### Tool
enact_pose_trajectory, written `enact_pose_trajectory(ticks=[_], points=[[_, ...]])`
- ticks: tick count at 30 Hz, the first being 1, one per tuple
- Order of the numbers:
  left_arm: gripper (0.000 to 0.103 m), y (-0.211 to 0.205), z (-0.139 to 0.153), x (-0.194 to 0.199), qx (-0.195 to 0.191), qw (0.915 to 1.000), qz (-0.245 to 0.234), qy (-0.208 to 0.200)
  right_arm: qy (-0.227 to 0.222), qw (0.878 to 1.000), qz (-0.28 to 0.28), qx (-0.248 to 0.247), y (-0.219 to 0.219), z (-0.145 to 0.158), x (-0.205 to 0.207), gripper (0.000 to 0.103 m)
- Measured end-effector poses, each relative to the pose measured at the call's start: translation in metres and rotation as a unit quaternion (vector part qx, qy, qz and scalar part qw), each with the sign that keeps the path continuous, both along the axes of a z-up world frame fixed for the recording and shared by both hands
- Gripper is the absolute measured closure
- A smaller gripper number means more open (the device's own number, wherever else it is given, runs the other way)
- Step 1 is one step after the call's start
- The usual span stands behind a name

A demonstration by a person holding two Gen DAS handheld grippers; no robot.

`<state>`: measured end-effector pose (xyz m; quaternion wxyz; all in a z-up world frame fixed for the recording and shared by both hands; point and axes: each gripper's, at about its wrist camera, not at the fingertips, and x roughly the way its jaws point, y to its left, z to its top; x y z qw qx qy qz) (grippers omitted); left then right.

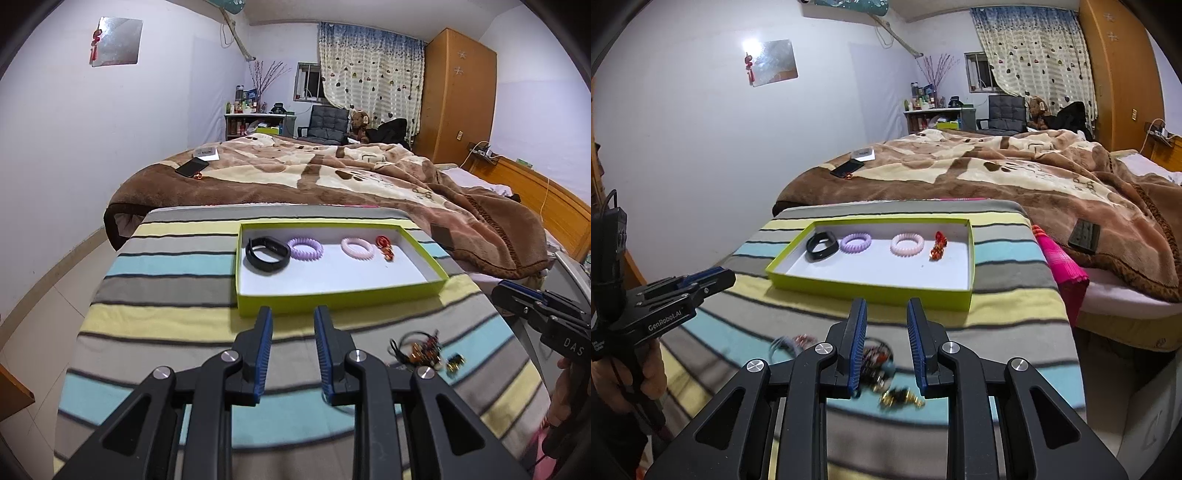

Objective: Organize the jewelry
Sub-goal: 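Move both open tools back over the remaining jewelry, then grasp the blue-grey cord hair ties with the left tool while the right tool grasps the black beaded bracelet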

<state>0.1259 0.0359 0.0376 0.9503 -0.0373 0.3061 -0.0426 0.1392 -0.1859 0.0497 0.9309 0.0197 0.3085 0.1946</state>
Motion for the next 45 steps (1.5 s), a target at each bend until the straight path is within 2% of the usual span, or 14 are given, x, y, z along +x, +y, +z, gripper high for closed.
enact_pose_trajectory(ticks=[11,21,33,45], points=[[0.079,-0.006,-0.001,-0.042,-0.004,0.9999,-0.011,-0.009,0.000,1.000,-0.001,0.001,-0.006,-0.007,-0.038,0.080],[0.079,-0.017,-0.007,-0.059,0.001,0.9997,-0.025,-0.005,0.003,1.000,-0.003,-0.008,-0.008,-0.014,-0.050,0.080],[0.077,-0.022,-0.024,-0.051,0.007,0.9994,-0.030,0.019,0.021,1.000,-0.003,-0.013,-0.008,-0.026,-0.042,0.080],[0.071,-0.022,-0.051,-0.014,0.007,0.9965,-0.029,0.078,0.058,0.998,0.018,-0.016,0.012,-0.045,-0.015,0.080]])
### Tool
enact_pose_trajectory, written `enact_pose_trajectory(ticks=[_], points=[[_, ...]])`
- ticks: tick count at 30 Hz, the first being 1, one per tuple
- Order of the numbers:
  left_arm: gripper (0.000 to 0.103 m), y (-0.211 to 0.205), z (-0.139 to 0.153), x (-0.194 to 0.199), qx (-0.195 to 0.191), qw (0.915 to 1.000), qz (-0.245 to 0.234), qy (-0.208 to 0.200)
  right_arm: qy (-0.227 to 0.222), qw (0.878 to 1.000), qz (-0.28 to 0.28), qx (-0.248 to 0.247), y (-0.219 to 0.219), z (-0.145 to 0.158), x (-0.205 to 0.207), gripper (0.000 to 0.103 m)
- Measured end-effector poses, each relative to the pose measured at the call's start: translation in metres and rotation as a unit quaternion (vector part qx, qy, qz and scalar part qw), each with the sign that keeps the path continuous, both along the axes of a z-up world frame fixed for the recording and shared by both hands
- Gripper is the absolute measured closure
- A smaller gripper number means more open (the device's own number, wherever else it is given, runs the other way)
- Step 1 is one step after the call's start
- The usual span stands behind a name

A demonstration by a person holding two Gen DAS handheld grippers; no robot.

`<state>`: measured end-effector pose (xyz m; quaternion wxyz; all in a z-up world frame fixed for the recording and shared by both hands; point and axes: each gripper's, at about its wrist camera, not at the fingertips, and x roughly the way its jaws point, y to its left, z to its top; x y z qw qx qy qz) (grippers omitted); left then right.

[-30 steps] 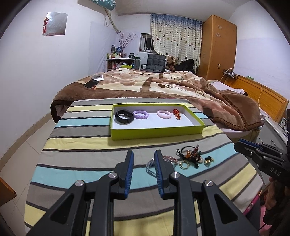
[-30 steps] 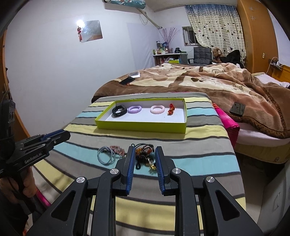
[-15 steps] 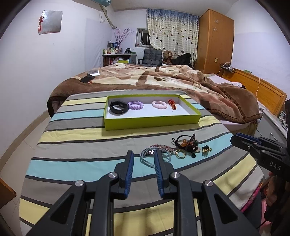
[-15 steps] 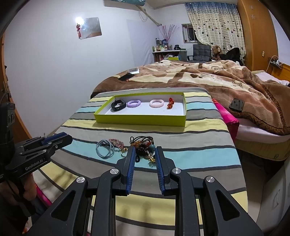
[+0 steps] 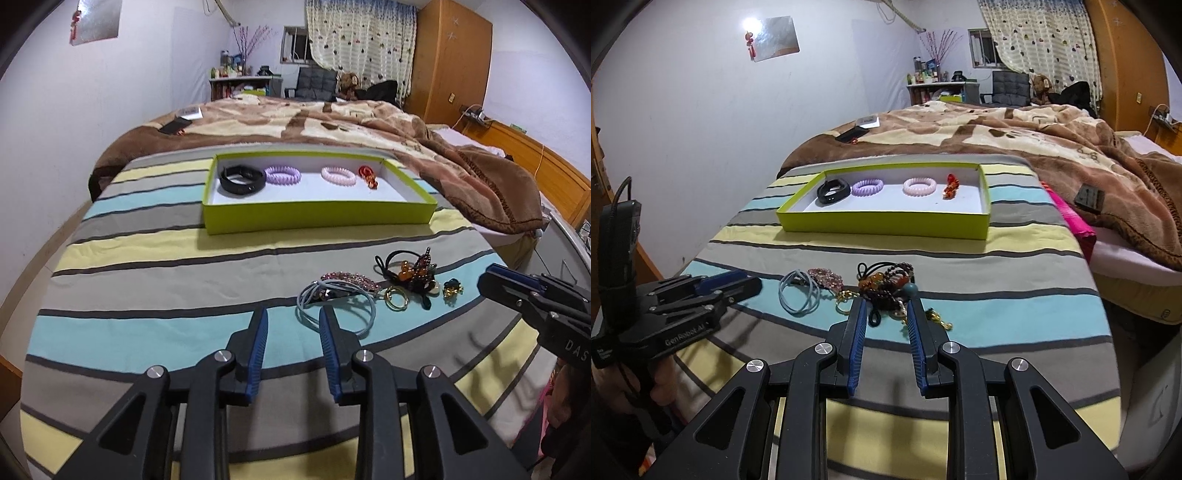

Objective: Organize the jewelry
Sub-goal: 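Grasp the blue-grey cord hair ties with the left tool while the right tool grasps the black beaded bracelet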

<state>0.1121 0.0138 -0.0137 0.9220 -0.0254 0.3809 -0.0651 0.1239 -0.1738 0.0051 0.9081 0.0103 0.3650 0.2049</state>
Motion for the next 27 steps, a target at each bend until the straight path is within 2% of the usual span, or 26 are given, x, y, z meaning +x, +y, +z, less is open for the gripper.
enact_pose_trajectory(ticks=[3,10,15,17,19,22,27], points=[[0.066,-0.002,-0.005,0.009,-0.002,0.9999,-0.005,0.013,0.012,1.000,0.001,0.006,0.004,-0.004,0.009,0.079],[0.066,-0.002,-0.016,0.027,-0.016,0.9987,-0.003,0.049,0.030,1.000,0.001,0.008,0.015,-0.012,0.025,0.078],[0.066,-0.007,-0.016,0.031,0.003,0.9988,0.005,0.048,0.041,0.999,-0.009,0.006,0.018,-0.016,0.034,0.078],[0.077,-0.010,-0.016,0.030,0.015,0.9988,0.005,0.045,0.044,0.999,-0.013,0.004,0.019,-0.016,0.037,0.078],[0.094,-0.010,-0.016,0.029,0.013,0.9989,0.001,0.045,0.045,0.999,-0.017,0.000,0.021,-0.016,0.039,0.078],[0.099,-0.008,-0.015,0.027,0.006,0.9989,-0.002,0.046,0.049,0.998,-0.024,-0.007,0.024,-0.016,0.043,0.078],[0.100,-0.006,-0.013,0.024,-0.001,0.9990,-0.003,0.044,0.069,0.997,-0.031,-0.024,0.031,-0.020,0.050,0.078]])
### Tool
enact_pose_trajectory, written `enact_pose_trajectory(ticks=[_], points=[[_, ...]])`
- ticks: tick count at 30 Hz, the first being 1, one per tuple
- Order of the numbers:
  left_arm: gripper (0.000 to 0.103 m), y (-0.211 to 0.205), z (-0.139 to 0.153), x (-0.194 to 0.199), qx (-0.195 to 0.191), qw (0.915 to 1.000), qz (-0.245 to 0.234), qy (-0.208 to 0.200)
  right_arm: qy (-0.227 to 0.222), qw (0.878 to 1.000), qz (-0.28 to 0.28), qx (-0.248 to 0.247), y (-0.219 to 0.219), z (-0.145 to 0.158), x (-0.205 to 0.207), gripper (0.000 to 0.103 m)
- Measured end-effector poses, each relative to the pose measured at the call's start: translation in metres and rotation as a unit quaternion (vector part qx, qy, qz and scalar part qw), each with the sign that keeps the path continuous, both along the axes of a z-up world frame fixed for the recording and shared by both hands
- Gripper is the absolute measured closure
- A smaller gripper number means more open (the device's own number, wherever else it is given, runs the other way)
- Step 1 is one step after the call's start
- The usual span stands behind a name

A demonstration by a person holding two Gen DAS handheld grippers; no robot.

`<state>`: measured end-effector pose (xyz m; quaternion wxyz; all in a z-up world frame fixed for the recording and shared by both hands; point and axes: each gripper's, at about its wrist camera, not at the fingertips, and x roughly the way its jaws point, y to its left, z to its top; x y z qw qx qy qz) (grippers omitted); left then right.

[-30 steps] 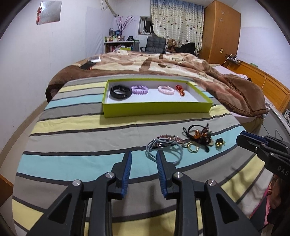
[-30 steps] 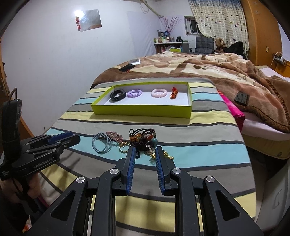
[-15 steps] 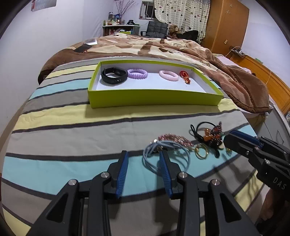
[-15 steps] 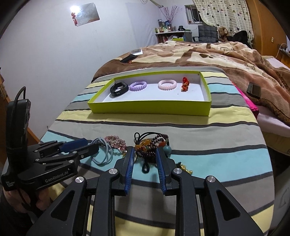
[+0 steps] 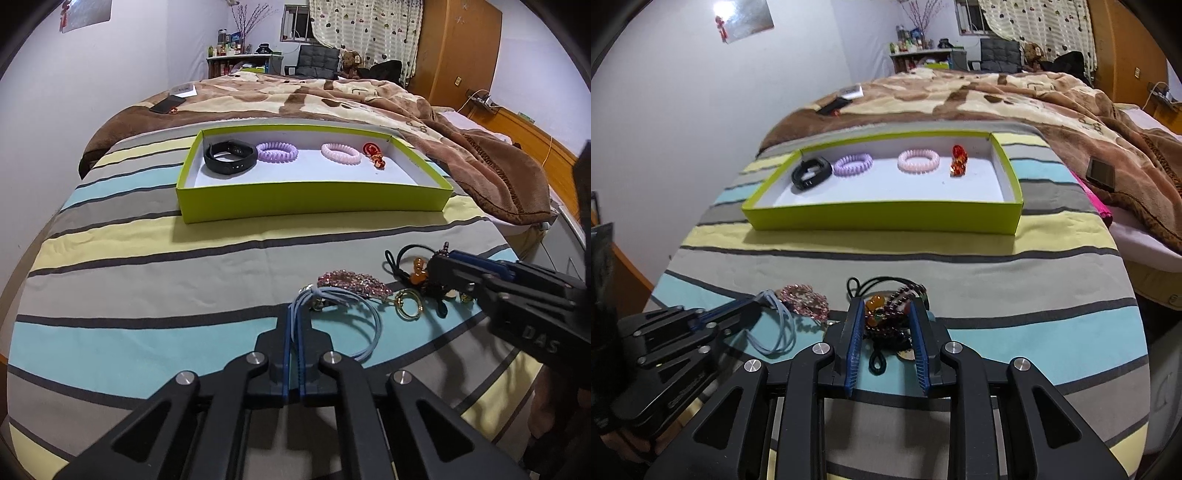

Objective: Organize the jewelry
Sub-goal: 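Grasp the blue-grey cord hair ties with the left tool while the right tool grasps the black beaded bracelet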

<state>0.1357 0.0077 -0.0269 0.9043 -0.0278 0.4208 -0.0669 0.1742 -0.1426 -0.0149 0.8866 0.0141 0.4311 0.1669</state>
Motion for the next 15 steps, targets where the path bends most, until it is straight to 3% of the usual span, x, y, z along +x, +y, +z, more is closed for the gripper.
enact_pose_trajectory(ticks=[7,11,15], points=[[0.100,0.0041,-0.0007,-0.0063,-0.005,1.0000,0.002,0.001,0.012,1.000,-0.008,-0.002,-0.0003,-0.0013,-0.0021,0.078],[0.100,0.0050,-0.0015,-0.0101,-0.004,1.0000,0.002,-0.002,0.016,1.000,-0.015,0.015,-0.0057,-0.0020,-0.0026,0.088],[0.100,0.0055,-0.0015,-0.0105,-0.005,1.0000,0.002,-0.002,0.013,1.000,-0.013,0.025,-0.0074,-0.0004,-0.0036,0.090]])
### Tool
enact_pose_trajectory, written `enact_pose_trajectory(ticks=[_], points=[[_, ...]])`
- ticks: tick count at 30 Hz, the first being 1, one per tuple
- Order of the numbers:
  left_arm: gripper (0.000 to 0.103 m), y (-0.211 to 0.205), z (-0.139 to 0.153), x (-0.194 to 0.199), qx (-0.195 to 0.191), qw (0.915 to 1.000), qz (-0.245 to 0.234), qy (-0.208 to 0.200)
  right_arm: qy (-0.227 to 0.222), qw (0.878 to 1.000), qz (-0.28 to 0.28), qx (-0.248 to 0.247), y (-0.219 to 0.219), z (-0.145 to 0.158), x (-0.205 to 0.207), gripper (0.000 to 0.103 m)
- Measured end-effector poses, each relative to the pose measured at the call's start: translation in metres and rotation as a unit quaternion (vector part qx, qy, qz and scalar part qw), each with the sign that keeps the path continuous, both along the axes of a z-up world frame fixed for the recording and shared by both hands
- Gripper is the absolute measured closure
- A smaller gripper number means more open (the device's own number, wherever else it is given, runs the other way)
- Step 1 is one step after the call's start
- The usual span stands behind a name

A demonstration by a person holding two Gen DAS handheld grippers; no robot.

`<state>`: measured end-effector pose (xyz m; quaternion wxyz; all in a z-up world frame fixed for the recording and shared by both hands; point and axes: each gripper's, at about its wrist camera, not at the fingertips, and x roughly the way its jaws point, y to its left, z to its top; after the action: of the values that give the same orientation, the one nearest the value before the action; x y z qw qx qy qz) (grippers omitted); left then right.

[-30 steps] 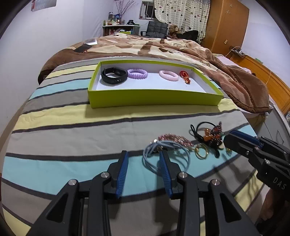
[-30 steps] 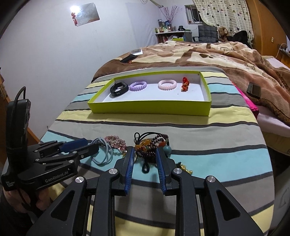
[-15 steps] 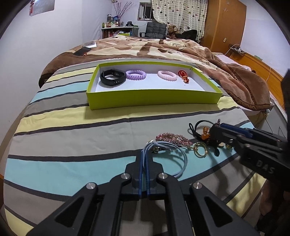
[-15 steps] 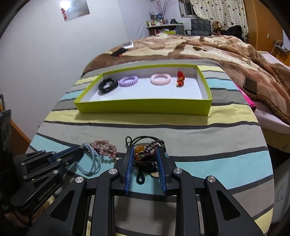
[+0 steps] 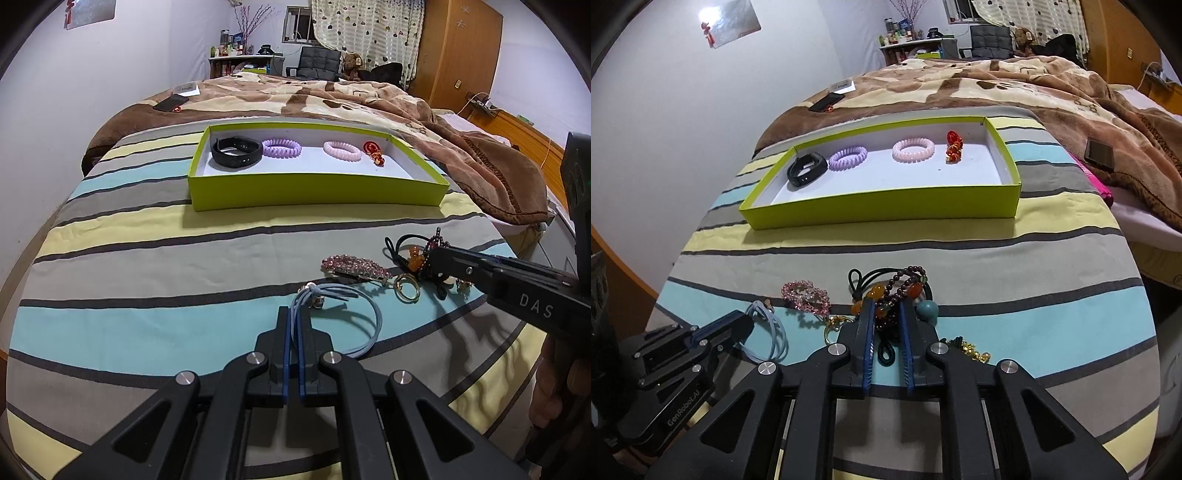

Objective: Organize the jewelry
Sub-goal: 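Grasp the blue-grey cord hair ties with the left tool while the right tool grasps the black beaded bracelet, then carry the cords and beaded bracelet into the green box and open both tools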

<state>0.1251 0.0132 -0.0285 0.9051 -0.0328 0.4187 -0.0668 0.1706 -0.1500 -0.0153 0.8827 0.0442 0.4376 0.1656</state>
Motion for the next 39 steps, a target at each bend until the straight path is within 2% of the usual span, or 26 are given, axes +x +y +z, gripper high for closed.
enact_pose_trajectory(ticks=[12,21,31,39], points=[[0.100,0.004,0.006,-0.003,-0.010,0.9999,0.004,-0.008,-0.021,0.999,0.010,0.044,-0.010,0.010,-0.011,0.091],[0.100,0.005,0.022,-0.008,-0.017,0.9994,0.002,-0.030,-0.041,0.995,0.011,0.089,-0.026,0.026,-0.017,0.091],[0.100,0.005,0.047,0.000,-0.003,0.9978,-0.008,-0.065,-0.063,0.994,0.007,0.089,-0.036,0.040,-0.010,0.091],[0.100,0.014,0.060,0.026,-0.003,0.9965,-0.004,-0.084,-0.082,0.993,0.006,0.079,-0.041,0.052,0.011,0.091]])
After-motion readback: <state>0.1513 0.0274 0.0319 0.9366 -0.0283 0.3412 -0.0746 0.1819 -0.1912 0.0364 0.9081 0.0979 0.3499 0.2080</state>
